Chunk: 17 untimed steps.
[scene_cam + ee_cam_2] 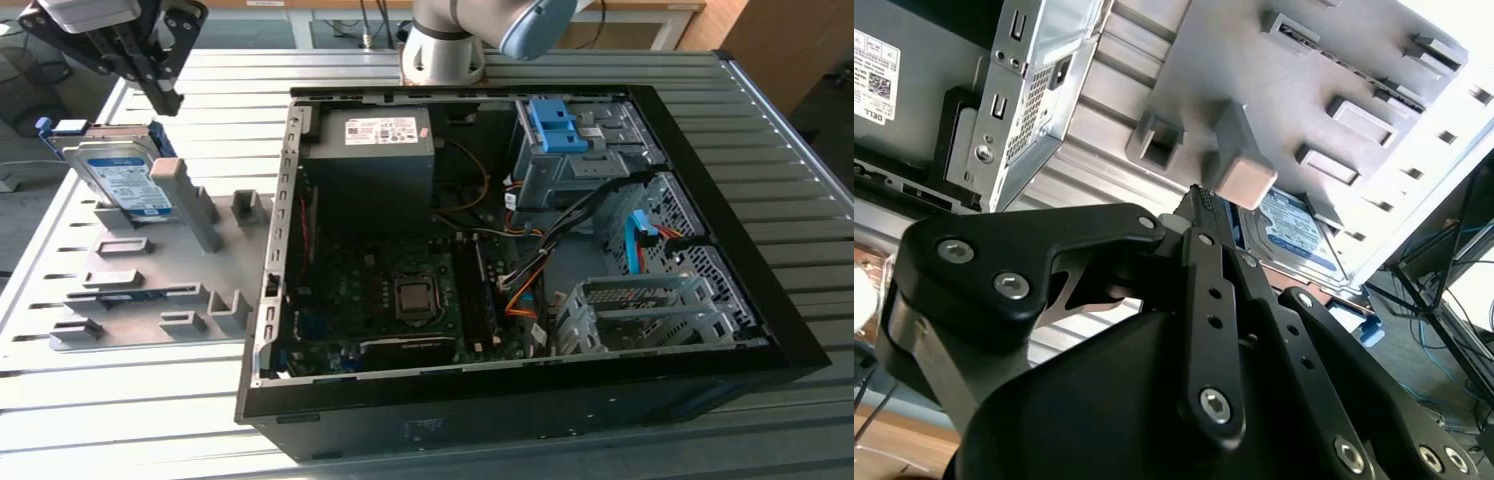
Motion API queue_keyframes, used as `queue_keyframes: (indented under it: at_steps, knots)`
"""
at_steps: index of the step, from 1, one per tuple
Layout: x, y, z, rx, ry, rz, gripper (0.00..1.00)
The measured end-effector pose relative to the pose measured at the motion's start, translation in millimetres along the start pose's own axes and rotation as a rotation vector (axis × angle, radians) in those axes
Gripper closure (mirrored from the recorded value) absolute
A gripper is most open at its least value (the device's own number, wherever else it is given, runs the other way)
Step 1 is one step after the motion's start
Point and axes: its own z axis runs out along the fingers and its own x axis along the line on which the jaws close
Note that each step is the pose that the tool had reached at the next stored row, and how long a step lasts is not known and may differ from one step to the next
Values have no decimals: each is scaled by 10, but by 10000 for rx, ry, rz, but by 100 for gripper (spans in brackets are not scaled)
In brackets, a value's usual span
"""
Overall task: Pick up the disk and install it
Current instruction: 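Reach for the disk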
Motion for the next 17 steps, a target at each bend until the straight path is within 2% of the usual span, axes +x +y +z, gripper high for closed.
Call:
queue_keyframes:
  at_steps: [17]
  knots:
    - [44,-3,-1,0,0,-1,89]
